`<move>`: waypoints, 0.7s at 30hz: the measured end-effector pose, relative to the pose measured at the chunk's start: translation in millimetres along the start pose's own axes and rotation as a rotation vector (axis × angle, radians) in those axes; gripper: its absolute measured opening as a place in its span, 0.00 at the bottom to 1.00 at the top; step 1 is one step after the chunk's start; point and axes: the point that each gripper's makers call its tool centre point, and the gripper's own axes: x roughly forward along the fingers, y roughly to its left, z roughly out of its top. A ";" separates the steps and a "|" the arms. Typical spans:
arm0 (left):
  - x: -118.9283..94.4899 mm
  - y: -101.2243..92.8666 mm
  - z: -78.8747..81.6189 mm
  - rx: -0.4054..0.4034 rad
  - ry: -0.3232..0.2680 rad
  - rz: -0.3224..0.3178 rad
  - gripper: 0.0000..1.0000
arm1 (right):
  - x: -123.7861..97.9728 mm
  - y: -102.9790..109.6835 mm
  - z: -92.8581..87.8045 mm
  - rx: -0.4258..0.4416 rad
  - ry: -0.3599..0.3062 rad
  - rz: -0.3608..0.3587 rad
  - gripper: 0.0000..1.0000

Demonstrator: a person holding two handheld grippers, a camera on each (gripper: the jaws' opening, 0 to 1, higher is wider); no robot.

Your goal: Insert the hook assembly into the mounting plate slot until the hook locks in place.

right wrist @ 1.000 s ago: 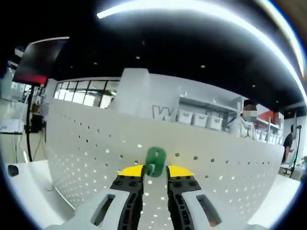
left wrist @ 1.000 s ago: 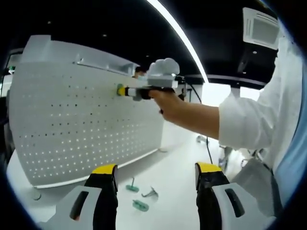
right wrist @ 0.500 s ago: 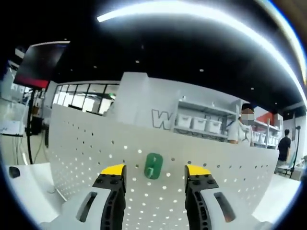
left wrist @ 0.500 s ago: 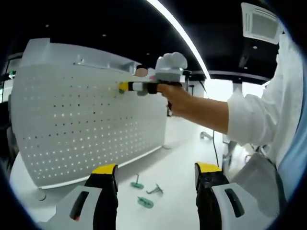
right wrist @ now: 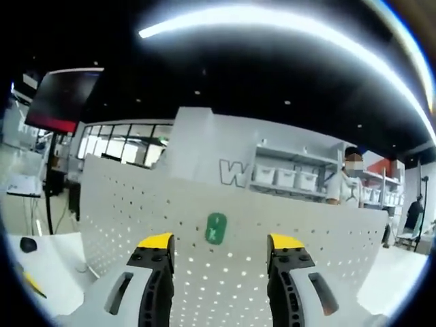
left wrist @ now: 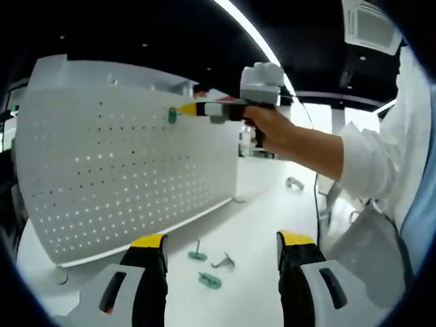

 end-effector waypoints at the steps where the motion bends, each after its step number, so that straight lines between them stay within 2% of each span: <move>1: 0.0 0.5 -0.5 0.000 0.002 0.001 0.66 | -2.0 1.7 -2.0 0.000 0.004 0.006 0.55; 10: 1.5 0.2 -0.7 -0.004 0.000 -0.009 0.66 | -15.8 11.2 -29.6 -0.001 0.067 0.044 0.53; 21: -0.5 2.1 -3.6 -0.011 0.006 0.000 0.66 | -26.0 24.8 -40.8 -0.019 0.115 0.109 0.51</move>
